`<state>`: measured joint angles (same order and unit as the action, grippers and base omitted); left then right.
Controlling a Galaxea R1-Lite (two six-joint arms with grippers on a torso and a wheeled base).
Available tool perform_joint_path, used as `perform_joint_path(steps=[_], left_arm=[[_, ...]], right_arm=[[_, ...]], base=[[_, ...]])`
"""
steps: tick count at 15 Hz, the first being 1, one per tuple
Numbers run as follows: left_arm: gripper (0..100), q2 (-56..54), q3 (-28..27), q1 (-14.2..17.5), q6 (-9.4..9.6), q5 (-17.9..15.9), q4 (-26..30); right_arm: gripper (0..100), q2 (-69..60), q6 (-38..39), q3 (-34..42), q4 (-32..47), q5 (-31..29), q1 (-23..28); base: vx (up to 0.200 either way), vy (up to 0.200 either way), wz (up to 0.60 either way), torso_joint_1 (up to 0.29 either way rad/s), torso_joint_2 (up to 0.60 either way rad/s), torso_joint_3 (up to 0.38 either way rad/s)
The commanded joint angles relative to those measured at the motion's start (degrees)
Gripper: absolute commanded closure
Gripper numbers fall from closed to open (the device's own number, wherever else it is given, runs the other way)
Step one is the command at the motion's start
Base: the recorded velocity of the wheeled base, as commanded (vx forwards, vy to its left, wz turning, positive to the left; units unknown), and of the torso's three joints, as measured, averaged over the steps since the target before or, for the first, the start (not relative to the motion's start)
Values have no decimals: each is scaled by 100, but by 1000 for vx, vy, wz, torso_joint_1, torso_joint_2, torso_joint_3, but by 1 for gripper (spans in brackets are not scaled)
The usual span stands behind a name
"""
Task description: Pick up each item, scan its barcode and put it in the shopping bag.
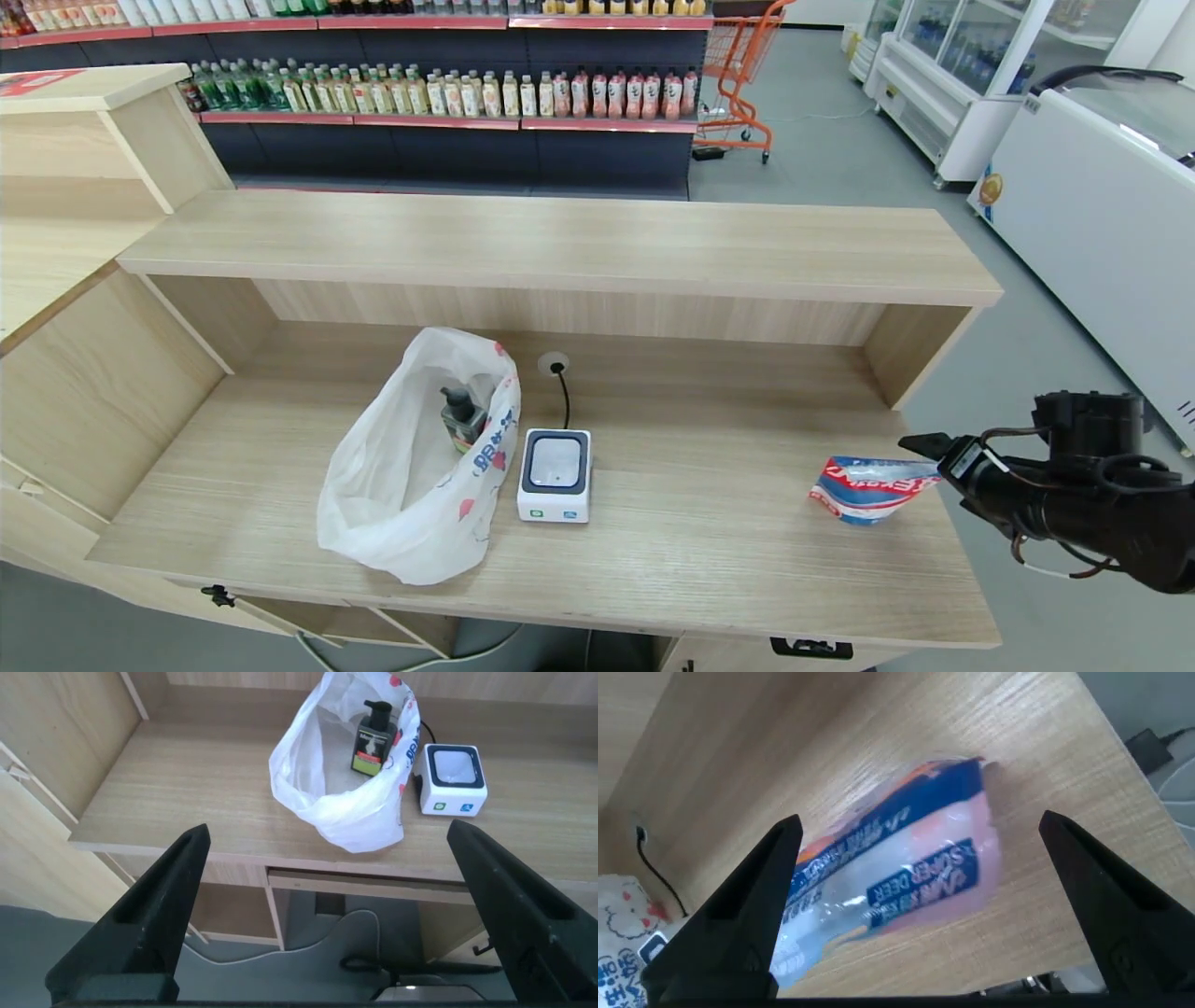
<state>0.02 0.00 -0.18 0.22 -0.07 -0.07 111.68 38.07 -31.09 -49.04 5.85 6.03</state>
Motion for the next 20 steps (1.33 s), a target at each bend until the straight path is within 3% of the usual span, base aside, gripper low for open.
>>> perform_joint_path(steps=[1, 3, 7, 8, 12, 16, 20], left_arm=[[0, -2, 0, 1, -4, -1, -1], [0, -2, 0, 1, -4, -1, -1], [0, -2, 0, 1, -4, 7, -1], [0, -2, 0, 1, -4, -1, -1], [0, -2, 0, 1, 4, 7, -1], [0, -2, 0, 1, -4, -1, -1], [0, -2, 0, 1, 4, -1, -1]], right_arm=[[0, 425, -160, 15, -158, -23, -190], [0, 724, -599, -82, -167, -348, -287], [0, 1119, -661, -671, -167, -488, -384], [100, 1163, -705, -767, -158, -488, -428], [100, 1330, -1091, -794, -167, -497, -454], [100, 1445, -1988, -653, -176, -655, -472], [100, 1146, -2708, -117, -466, -902, -656]], base=[[0, 0, 0, 0, 0, 0], [0, 0, 0, 0, 0, 0], [0, 0, 0, 0, 0, 0], [0, 0, 0, 0, 0, 0], [0, 0, 0, 0, 0, 0], [0, 0, 0, 0, 0, 0], [0, 0, 0, 0, 0, 0]])
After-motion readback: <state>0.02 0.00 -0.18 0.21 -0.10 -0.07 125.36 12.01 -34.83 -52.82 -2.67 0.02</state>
